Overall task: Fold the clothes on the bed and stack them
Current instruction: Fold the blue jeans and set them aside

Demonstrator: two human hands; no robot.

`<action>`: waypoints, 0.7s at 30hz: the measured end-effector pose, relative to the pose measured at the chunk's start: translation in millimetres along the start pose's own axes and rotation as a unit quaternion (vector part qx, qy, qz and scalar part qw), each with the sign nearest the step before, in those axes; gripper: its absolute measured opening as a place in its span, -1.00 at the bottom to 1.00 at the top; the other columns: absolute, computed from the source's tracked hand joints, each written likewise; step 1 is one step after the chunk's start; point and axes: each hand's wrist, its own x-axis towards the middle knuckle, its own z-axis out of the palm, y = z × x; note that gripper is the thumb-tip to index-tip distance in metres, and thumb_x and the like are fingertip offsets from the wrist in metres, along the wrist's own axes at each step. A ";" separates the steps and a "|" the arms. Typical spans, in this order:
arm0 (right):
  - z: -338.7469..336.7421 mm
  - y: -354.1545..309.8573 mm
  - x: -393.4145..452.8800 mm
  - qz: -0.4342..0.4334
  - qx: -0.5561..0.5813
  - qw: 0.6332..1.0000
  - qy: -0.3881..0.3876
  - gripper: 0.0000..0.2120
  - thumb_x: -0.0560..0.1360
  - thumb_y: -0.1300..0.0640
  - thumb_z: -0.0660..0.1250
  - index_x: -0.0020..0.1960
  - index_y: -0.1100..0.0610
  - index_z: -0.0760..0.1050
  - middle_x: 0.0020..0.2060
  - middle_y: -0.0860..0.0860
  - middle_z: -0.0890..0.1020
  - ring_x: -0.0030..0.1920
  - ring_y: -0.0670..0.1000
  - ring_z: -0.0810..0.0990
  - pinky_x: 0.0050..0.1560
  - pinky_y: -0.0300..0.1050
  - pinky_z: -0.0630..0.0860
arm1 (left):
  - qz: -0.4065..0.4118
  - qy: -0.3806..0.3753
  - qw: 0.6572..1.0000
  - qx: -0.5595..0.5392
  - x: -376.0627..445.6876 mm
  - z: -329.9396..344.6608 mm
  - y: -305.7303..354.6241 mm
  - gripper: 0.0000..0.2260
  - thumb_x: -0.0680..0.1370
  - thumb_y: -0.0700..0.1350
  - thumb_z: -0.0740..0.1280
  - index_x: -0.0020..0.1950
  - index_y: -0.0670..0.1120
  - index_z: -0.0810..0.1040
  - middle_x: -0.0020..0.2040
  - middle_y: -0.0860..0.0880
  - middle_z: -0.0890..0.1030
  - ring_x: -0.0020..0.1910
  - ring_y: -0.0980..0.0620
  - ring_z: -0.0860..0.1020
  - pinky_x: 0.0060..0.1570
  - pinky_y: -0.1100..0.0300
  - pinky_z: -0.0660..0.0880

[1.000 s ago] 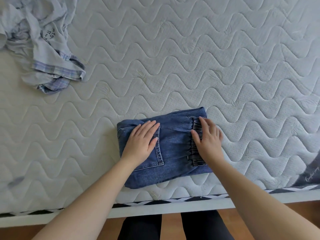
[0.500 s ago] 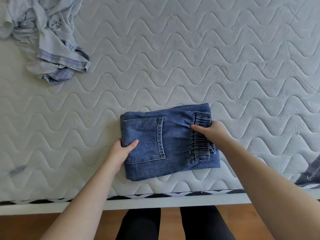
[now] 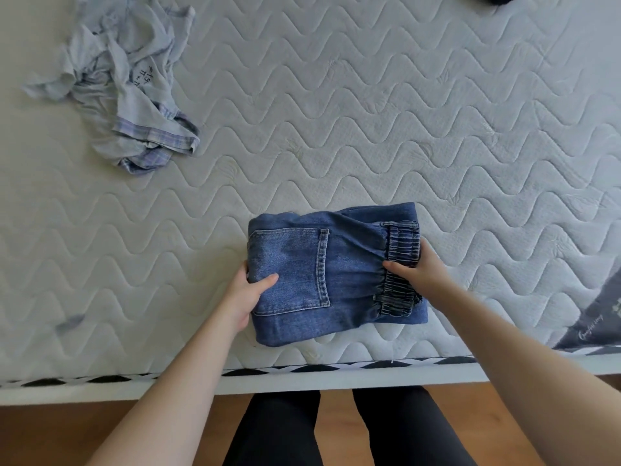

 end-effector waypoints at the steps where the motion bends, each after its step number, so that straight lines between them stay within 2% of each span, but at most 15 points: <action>1: -4.4 -4.4 -9.8 -0.004 0.014 1.000 0.003 -0.48 0.35 0.07 0.58 0.22 -0.01 0.43 0.03 -0.08 0.66 0.04 -0.09 0.63 0.13 -0.02 0.55 | 0.008 -0.002 1.000 -0.002 -10.4 -0.2 5.6 -0.58 0.47 -0.20 0.49 0.25 0.03 0.45 0.09 0.03 0.66 0.02 0.05 0.66 -0.12 0.19 0.56; 4: -28.2 -22.5 -44.1 -0.013 0.069 0.998 0.004 -0.47 0.33 0.05 0.60 0.22 0.02 0.48 0.02 -0.04 0.69 0.05 -0.02 0.66 0.12 -0.01 0.56 | 0.040 -0.040 0.998 0.014 -44.2 -2.2 34.7 -0.69 0.50 -0.16 0.46 0.21 0.02 0.49 0.07 0.02 0.69 0.04 0.03 0.67 -0.11 0.21 0.58; 7: -60.4 -46.1 -84.2 -0.017 0.136 0.990 -0.016 -0.47 0.27 -0.04 0.62 0.17 0.01 0.53 0.01 -0.02 0.71 0.02 -0.01 0.69 -0.03 -0.14 0.60 | 0.059 -0.080 0.994 0.036 -84.4 0.5 68.0 -0.65 0.48 -0.11 0.46 0.23 -0.02 0.49 0.10 0.00 0.68 0.08 0.00 0.66 -0.03 0.14 0.59; 10: -91.2 -64.8 -122.4 0.008 0.225 0.973 -0.057 -0.53 0.21 0.00 0.63 0.07 0.04 0.61 0.03 0.11 0.70 0.02 0.11 0.70 -0.11 -0.14 0.62 | 0.039 -0.129 0.991 0.007 -122.7 6.6 94.6 -0.57 0.42 -0.13 0.49 0.26 -0.14 0.51 0.14 -0.13 0.67 0.10 -0.09 0.65 -0.06 0.12 0.61; 12: -110.2 -75.8 -144.8 0.017 0.255 0.963 -0.084 -0.53 0.22 0.02 0.61 0.09 0.10 0.61 0.05 0.17 0.69 0.03 0.16 0.69 -0.10 -0.09 0.63 | 0.009 -0.157 0.987 -0.016 -148.2 12.9 109.2 -0.56 0.41 -0.15 0.52 0.25 -0.19 0.53 0.15 -0.20 0.65 0.10 -0.14 0.64 -0.06 0.08 0.62; 16: -145.6 -95.7 -187.7 0.002 0.289 0.952 -0.104 -0.51 0.31 0.12 0.53 0.19 0.24 0.53 0.06 0.20 0.68 0.03 0.18 0.69 -0.09 -0.07 0.63 | -0.015 -0.152 0.987 -0.042 -197.6 33.5 128.5 -0.55 0.37 -0.17 0.50 0.24 -0.20 0.55 0.15 -0.24 0.64 0.08 -0.18 0.64 -0.02 0.00 0.61; 21: -184.4 -115.9 -224.0 -0.047 0.285 0.953 -0.087 -0.58 0.36 0.16 0.48 0.18 0.25 0.53 0.04 0.19 0.69 0.00 0.16 0.70 -0.12 -0.09 0.63 | 0.036 -0.141 0.987 -0.062 -245.6 64.7 141.6 -0.57 0.39 -0.16 0.44 0.25 -0.17 0.54 0.14 -0.24 0.65 0.05 -0.16 0.65 -0.07 0.01 0.63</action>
